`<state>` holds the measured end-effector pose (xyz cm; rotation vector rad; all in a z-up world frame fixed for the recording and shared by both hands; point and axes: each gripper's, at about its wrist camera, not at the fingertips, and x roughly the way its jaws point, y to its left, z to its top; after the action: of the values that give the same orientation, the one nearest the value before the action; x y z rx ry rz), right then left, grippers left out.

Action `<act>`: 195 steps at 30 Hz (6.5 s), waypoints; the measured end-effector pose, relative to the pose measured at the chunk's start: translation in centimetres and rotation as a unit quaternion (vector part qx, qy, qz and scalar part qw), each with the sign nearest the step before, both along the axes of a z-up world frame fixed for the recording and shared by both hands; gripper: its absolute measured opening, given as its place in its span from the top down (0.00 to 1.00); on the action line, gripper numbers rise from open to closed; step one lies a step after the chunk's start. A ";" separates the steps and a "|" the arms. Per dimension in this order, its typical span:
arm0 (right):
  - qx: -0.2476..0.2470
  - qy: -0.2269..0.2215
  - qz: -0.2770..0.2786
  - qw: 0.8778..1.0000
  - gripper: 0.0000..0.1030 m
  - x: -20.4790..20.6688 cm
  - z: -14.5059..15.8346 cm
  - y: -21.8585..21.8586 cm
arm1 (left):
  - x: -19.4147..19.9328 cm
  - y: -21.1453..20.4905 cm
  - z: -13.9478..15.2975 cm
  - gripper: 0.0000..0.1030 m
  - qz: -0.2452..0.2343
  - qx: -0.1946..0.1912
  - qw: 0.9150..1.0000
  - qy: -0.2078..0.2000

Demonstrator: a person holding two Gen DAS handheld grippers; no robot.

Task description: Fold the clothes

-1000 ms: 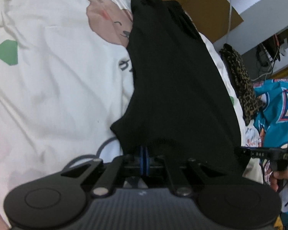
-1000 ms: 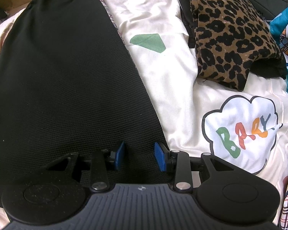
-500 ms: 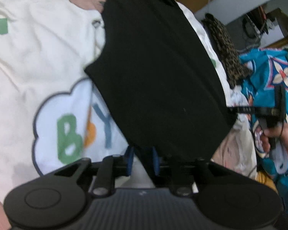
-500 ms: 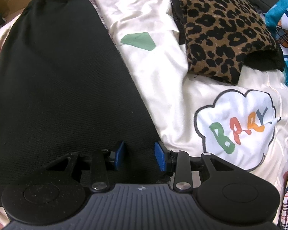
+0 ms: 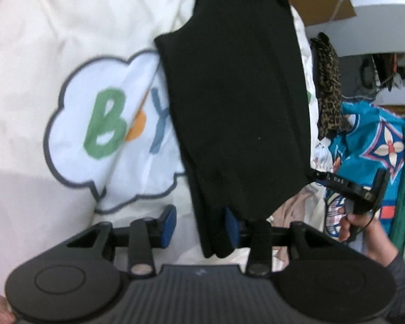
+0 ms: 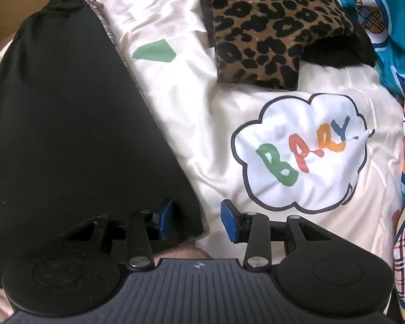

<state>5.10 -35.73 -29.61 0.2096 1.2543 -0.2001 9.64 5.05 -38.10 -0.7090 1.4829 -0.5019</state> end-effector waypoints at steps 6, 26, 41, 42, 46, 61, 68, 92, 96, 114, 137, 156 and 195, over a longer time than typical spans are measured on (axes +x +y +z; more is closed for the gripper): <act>0.004 0.001 -0.001 1.000 0.53 0.8 0.1 -1.2 | 0.0 -0.3 -1.4 0.56 0.017 -0.027 0.999 0.031; 0.015 -0.003 -0.011 1.000 0.52 1.8 -2.5 -2.0 | 0.3 -1.1 -1.5 0.59 0.007 -0.098 0.995 0.017; 0.079 -0.021 -0.037 0.996 0.51 1.9 -3.3 -5.1 | -0.8 -0.5 -3.8 0.93 0.030 -0.111 0.993 0.009; 0.087 -0.024 -0.038 0.995 0.51 2.4 -2.9 -5.7 | -0.8 -0.5 -3.6 0.93 0.031 -0.108 0.994 0.008; 0.130 -0.041 -0.057 0.989 0.49 3.5 -2.3 -8.0 | -0.9 -0.3 -2.9 0.94 0.026 -0.099 0.995 0.004; 0.249 -0.046 -0.034 0.967 0.46 4.2 -3.1 -10.1 | -0.7 0.0 -1.6 0.96 0.018 -0.060 0.998 0.001; 0.247 -0.045 0.008 0.968 0.46 5.3 -2.2 -8.4 | -0.5 -0.4 -1.8 0.96 0.018 -0.051 0.999 0.006; 0.229 0.003 0.101 0.968 0.98 8.3 -4.1 -7.3 | -0.1 -1.1 -3.2 0.90 0.042 -0.070 0.997 0.010; 0.272 -0.016 0.085 0.959 0.98 7.7 -3.4 -8.4 | -0.2 -0.9 -3.3 0.86 0.051 -0.084 0.995 0.012; 0.329 -0.006 0.068 0.942 0.92 9.0 -6.6 -9.5 | -0.5 -1.6 -4.0 0.82 0.081 -0.117 0.990 0.014; 0.394 -0.059 0.012 0.917 0.99 3.3 0.4 -5.7 | 0.6 4.5 6.1 0.96 0.022 -0.135 0.989 -0.051; 0.432 0.008 0.063 0.900 0.99 -1.2 1.4 2.2 | -1.6 11.9 8.9 0.96 0.041 -0.110 0.991 -0.065; 0.441 0.063 0.036 0.895 0.75 -2.0 -8.6 4.8 | -2.4 10.6 -0.6 0.95 0.046 -0.022 0.999 0.004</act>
<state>3.13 -30.88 -38.20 0.9424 1.4105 0.4493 7.23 15.69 -38.69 -0.8105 1.4445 -0.4632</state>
